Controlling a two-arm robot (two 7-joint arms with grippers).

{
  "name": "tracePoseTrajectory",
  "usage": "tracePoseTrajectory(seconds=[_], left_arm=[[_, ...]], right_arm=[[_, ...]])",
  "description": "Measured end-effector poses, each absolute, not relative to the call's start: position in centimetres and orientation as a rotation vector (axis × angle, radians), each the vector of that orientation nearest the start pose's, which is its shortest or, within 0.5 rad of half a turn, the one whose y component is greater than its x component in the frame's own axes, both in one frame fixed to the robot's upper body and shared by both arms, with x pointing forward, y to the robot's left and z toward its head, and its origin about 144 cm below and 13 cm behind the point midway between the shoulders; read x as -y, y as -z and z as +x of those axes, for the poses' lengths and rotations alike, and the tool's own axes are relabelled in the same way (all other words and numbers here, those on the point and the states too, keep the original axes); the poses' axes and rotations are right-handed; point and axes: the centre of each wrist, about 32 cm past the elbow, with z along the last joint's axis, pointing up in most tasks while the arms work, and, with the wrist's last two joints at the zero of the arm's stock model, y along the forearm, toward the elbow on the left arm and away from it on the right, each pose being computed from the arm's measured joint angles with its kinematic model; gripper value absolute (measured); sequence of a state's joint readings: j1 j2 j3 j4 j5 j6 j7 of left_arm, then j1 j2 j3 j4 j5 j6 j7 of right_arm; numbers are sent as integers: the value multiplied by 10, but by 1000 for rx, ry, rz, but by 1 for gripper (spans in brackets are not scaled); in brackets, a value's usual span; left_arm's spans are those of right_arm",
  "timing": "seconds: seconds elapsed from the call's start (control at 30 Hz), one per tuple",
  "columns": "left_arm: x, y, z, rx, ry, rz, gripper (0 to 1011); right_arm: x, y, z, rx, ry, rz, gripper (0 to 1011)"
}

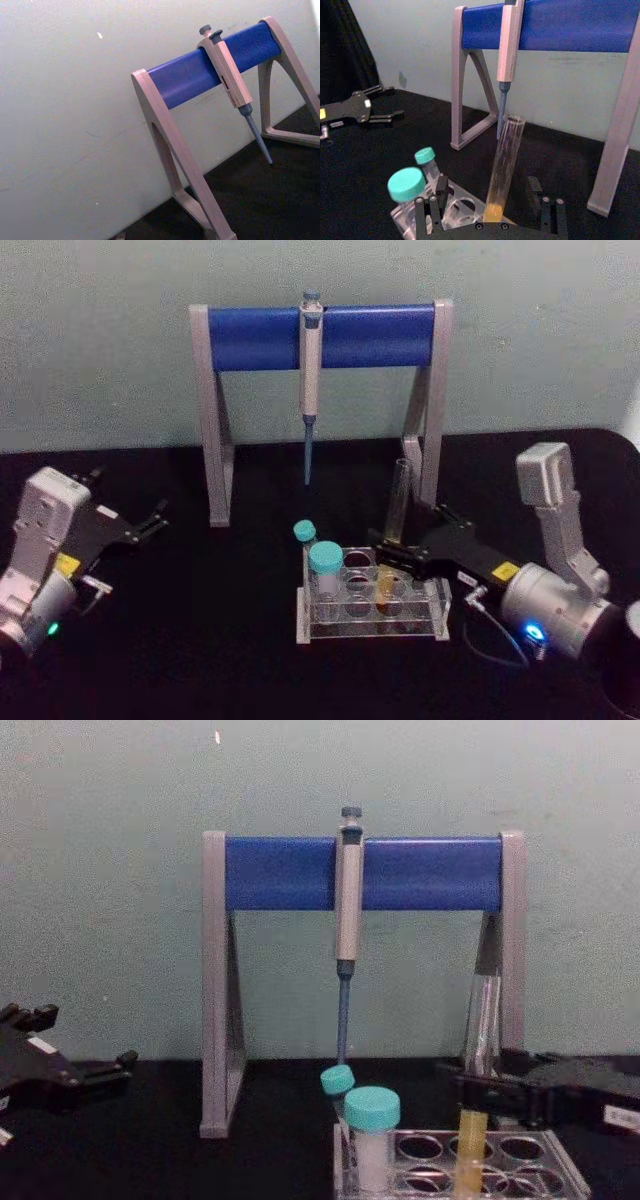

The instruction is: Pick up the test tube from the test tube rack, shake it, then place it back into the test tube rack.

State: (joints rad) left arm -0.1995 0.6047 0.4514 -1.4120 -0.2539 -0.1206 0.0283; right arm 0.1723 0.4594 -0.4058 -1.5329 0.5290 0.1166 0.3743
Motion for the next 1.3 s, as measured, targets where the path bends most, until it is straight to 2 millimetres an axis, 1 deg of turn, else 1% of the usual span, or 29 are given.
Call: tracePoseTrajectory(seconds=[0.2, 0.37, 0.6, 1.1, 1.2, 1.27, 1.3], left_arm=[[-310, -1140, 489, 285, -1248, 304, 1010], [-310, -1140, 489, 285, -1248, 305, 1009], [-310, -1140, 489, 285, -1248, 304, 1010], [-310, -1140, 489, 285, -1248, 304, 1010], [-310, -1140, 489, 285, -1248, 304, 1010], [-310, -1140, 489, 285, -1248, 304, 1010], [-310, -1140, 489, 285, -1248, 304, 1010]], right_arm=[[243, -1159, 499, -150, 859, -79, 1000], [240, -1160, 506, -142, 859, -70, 1000], [238, -1159, 509, -146, 860, -61, 1000], [238, -1159, 510, -148, 860, -61, 995], [238, -1159, 510, -148, 860, -61, 929], [238, -1159, 510, -147, 860, -61, 868], [238, -1159, 510, -147, 860, -61, 860]])
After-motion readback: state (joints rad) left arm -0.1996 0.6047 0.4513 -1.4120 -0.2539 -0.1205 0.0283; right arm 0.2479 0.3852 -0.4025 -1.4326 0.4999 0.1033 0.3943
